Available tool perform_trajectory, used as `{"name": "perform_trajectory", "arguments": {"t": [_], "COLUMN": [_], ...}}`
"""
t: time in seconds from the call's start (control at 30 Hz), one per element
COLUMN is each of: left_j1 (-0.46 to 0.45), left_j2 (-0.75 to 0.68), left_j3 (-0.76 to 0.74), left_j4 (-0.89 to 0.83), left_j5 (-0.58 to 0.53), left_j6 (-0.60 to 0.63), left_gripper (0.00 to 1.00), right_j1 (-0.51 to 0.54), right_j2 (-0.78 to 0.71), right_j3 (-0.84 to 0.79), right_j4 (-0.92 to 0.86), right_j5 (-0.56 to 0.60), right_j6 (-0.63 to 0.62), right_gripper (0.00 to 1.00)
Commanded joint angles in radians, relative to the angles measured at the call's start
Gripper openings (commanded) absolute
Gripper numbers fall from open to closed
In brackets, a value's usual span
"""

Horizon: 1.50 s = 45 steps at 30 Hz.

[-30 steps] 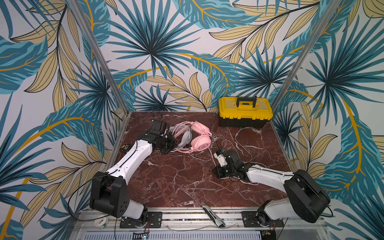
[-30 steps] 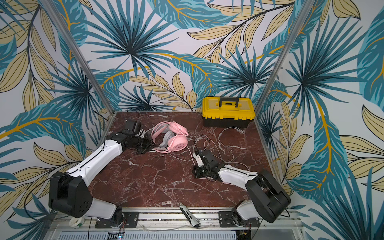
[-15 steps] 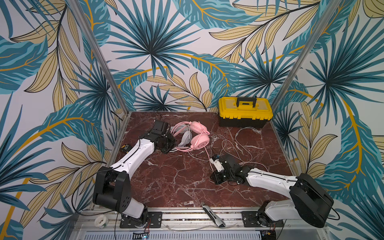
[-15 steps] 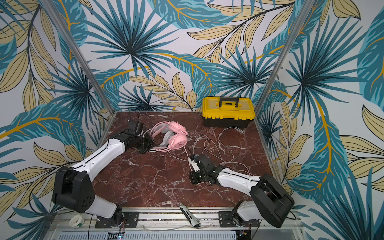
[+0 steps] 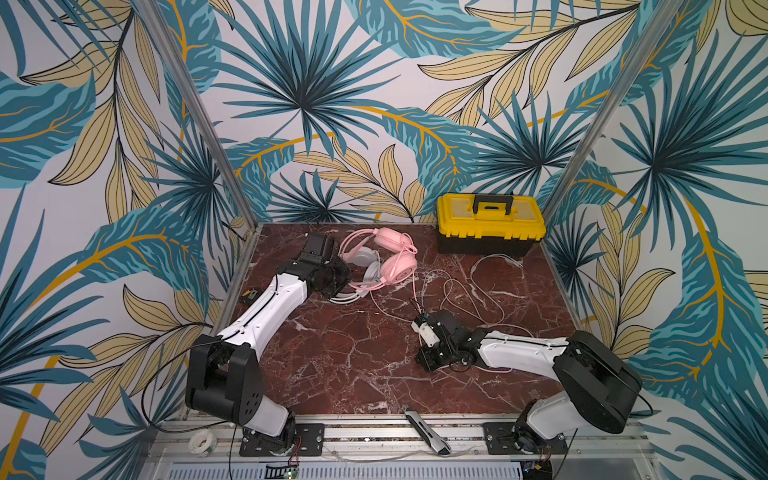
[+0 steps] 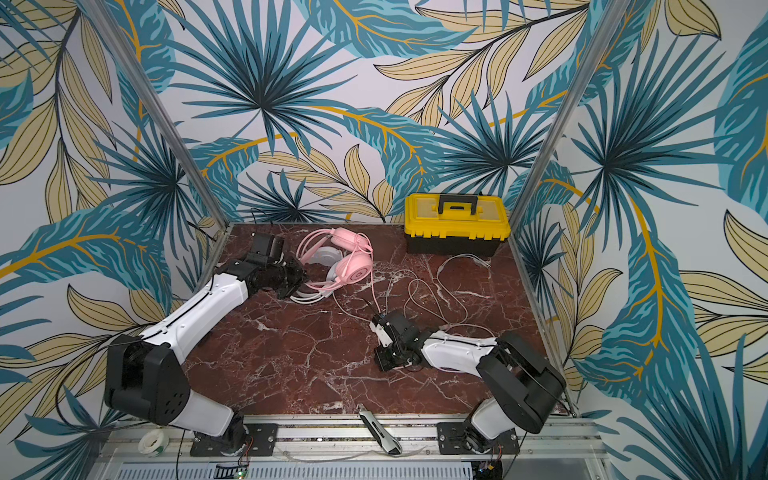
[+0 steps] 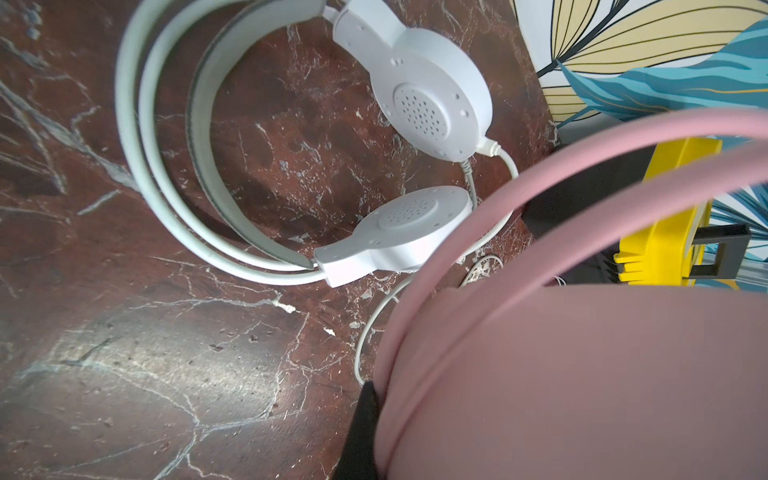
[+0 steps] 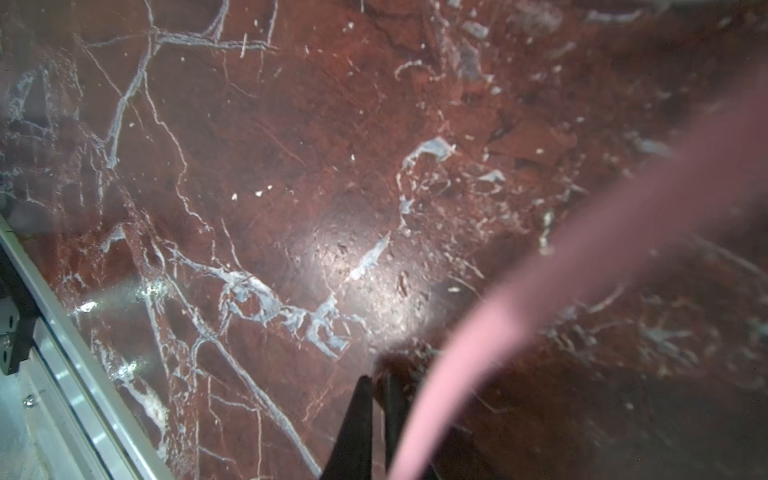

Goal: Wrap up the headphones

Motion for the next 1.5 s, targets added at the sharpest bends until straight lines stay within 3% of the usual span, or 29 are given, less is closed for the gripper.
{"name": "perform_trajectory", "arguments": {"t": [0.0,0.2,0.57,0.8,1.03,1.23,1.33,1.47], "left_j1": [0.006,0.01,0.017,0.017,0.027,0.064,0.075,0.083], "left_j2": [-0.027,-0.023,-0.022,-0.021,-0.049,-0.045,-0.046,-0.04], "left_j3": [0.049,0.061,0.073,0.053,0.026,0.021,0.01,0.006], "left_j4": [0.046,0.046,0.059,0.076,0.023,-0.04,-0.07,-0.132], "left_j5": [-0.002,-0.009,-0.045,0.006,0.097,0.247,0.276,0.276], "left_j6": [-0.004,-0.013,-0.022,-0.024,0.077,0.189,0.248,0.318], "left_gripper": [0.0,0.0,0.0,0.0,0.0,0.0,0.0,0.0], "right_j1": [0.006,0.006,0.013,0.022,-0.006,-0.133,-0.19,-0.22], "right_j2": [0.038,0.05,-0.048,-0.176,-0.261,-0.299,-0.293,-0.29], "right_j3": [-0.013,-0.003,-0.01,0.041,0.135,0.205,0.24,0.311], "right_j4": [-0.054,-0.066,-0.148,-0.267,-0.395,-0.439,-0.446,-0.485], "right_j5": [0.016,0.01,0.018,0.067,0.144,0.046,-0.008,0.003], "right_j6": [-0.018,-0.015,-0.002,-0.002,-0.033,-0.046,-0.052,-0.101], "right_gripper": [0.19,0.24,0.0,0.0,0.0,0.0,0.0,0.0]}}
